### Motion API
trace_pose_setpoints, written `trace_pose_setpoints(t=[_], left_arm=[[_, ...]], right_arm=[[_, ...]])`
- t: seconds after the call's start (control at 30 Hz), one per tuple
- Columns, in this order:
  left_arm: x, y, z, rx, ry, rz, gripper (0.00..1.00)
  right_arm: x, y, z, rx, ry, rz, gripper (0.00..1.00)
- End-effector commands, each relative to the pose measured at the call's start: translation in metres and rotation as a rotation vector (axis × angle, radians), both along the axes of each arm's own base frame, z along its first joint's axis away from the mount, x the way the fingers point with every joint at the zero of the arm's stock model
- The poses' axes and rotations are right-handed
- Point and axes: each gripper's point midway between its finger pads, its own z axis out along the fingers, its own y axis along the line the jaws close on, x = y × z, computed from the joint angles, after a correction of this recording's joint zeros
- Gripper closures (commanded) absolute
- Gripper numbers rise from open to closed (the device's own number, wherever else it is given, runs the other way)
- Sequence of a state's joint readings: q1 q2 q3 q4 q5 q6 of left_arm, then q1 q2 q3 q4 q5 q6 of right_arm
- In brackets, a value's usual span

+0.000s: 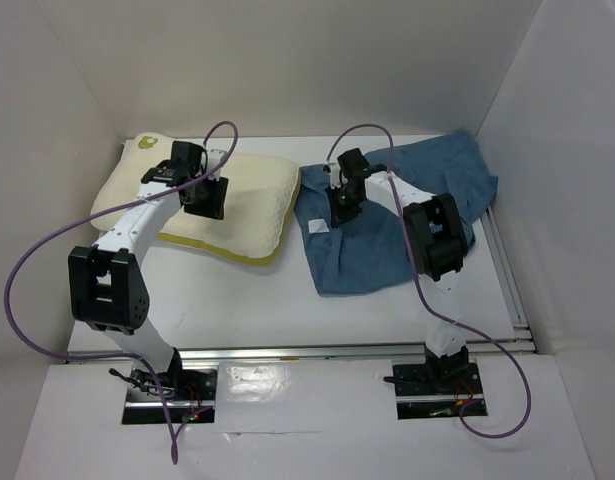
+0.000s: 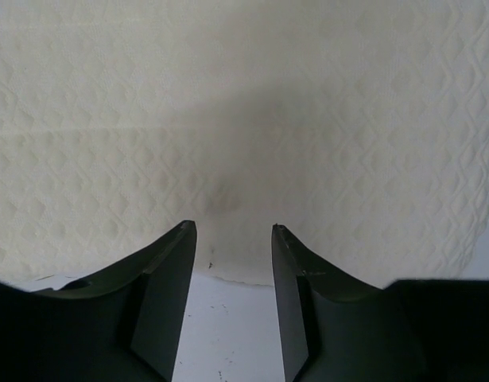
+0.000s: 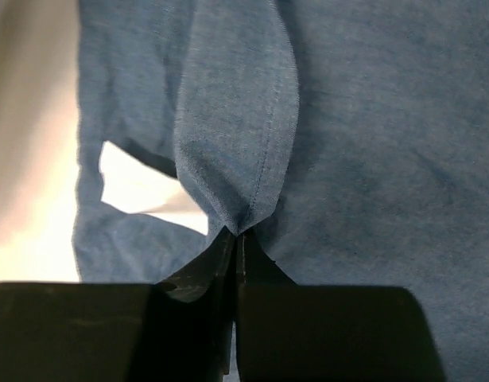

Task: Put the pillow into the pillowcase

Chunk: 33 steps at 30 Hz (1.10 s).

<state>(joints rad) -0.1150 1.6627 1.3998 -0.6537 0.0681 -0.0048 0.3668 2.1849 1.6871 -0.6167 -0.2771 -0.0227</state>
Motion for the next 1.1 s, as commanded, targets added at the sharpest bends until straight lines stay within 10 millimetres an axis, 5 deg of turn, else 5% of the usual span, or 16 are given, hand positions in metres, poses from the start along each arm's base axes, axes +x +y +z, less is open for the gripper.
trace_pose_setpoints(t=[0.0, 0.03, 0.07, 0.1, 0.17, 0.37, 0.63, 0.8, 0.9, 1.07], left_arm=[[-0.004, -0.008, 0.017, -0.036, -0.040, -0.038, 0.42], [-0.007, -0.013, 0.016, -0.055, -0.028, -0.065, 0.39], [-0.008, -0.016, 0.017, -0.072, -0.026, -0.076, 0.18], [-0.009, -0.019, 0.020, -0.079, -0.026, -0.097, 0.11], [-0.009, -0.027, 0.017, -0.106, -0.011, -0.143, 0.06], [0.009, -0.033, 0.031, -0.044, -0.079, -0.248, 0.03], [0.047, -0.030, 0.039, 0.176, -0.222, -0.531, 0.01], [0.059, -0.005, 0.021, 0.397, -0.328, -0.770, 0.01], [0.067, 0.000, 0.025, 0.437, -0.443, -0.867, 0.01], [0.092, 0.011, 0.017, 0.327, -0.345, -0.915, 0.01]], right_arm=[[0.013, -0.002, 0.010, -0.016, -0.080, -0.020, 1.00], [0.016, -0.005, 0.017, -0.008, -0.096, -0.015, 1.00], [0.013, -0.006, 0.018, -0.009, -0.095, -0.015, 1.00], [0.018, -0.008, 0.031, 0.010, -0.127, -0.011, 1.00], [0.018, -0.012, 0.040, 0.021, -0.142, -0.010, 1.00], [0.018, -0.026, 0.086, 0.083, -0.207, -0.010, 1.00], [0.008, -0.024, 0.084, 0.100, -0.177, 0.016, 1.00], [0.004, -0.021, 0.084, 0.115, -0.167, 0.036, 1.00], [0.003, -0.019, 0.080, 0.121, -0.155, 0.041, 1.00], [0.003, -0.018, 0.083, 0.129, -0.154, 0.046, 1.00]])
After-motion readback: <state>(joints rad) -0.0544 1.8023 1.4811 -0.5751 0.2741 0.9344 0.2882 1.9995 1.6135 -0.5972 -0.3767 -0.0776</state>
